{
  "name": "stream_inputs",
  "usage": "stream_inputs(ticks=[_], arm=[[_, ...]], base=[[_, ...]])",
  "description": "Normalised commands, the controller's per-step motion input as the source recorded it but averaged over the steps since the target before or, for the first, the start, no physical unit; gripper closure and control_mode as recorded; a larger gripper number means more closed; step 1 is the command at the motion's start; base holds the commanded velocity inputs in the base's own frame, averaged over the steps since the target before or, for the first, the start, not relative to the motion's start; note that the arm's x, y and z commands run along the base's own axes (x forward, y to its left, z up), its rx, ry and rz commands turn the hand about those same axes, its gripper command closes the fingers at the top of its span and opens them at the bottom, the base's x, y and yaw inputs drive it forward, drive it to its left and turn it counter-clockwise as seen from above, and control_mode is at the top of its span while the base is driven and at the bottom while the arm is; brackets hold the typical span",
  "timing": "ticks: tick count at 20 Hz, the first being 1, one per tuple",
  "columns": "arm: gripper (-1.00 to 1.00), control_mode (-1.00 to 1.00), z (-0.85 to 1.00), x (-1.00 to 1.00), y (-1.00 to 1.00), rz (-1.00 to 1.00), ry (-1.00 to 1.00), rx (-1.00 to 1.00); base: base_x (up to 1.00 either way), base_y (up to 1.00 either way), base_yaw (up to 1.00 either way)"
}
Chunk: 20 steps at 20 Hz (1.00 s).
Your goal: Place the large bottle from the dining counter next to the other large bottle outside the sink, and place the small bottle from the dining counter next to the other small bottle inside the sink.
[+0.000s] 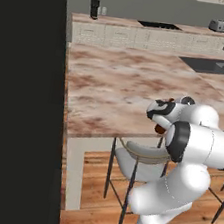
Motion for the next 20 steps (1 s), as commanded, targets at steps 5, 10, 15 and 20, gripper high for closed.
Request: stream_inputs(ticks=[5, 10, 15, 20], arm=[[1.0, 1.0, 0.0, 0.0, 0.0, 0.0, 0.0, 0.0], [1.0, 1.0, 0.0, 0.0, 0.0, 0.0, 0.0, 0.0], [1.0, 1.0, 0.0, 0.0, 0.0, 0.0, 0.0, 0.0], [1.0, 1.0, 0.0, 0.0, 0.0, 0.0, 0.0, 0.0]], base=[[0.0, -0.87, 0.0], [0.01, -0.93, 0.0], [0.02, -0.99, 0.0], [0.02, -0.93, 0.0]])
